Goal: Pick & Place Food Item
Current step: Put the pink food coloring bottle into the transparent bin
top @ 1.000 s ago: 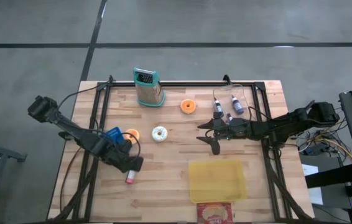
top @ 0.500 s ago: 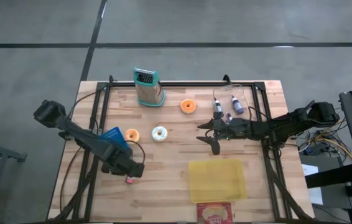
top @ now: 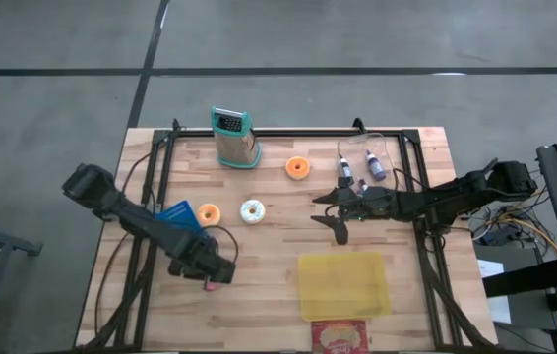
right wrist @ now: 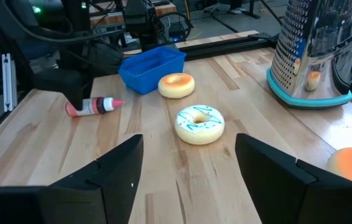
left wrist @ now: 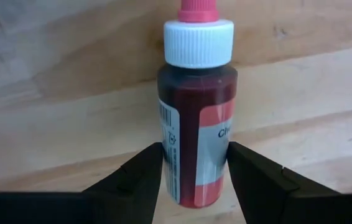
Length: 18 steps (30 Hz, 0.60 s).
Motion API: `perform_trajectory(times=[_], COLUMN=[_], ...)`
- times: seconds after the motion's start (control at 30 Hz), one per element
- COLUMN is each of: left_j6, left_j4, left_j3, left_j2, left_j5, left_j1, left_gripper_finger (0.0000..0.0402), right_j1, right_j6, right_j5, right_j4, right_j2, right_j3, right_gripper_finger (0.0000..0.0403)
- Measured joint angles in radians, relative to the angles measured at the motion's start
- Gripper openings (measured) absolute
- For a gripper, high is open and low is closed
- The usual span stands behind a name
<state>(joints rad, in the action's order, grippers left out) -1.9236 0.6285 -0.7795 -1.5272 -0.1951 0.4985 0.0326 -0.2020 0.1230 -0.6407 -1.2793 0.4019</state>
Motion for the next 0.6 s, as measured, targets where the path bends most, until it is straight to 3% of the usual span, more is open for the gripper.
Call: perform_trajectory(times=[0.6], left_j6=[0.073], left_j4=[0.018], left_j3=[-0.001], left_j2=[-0.081], left_j5=[0.01], left_j1=[-0.078], left_gripper_finger=[0.0184], right_j1=[0.0], right_j6=[0.0], right_j5=[0.0], right_j4=[0.0], right_j2=[0.0], right_j3=[0.0], right_gripper_finger=[0.0252])
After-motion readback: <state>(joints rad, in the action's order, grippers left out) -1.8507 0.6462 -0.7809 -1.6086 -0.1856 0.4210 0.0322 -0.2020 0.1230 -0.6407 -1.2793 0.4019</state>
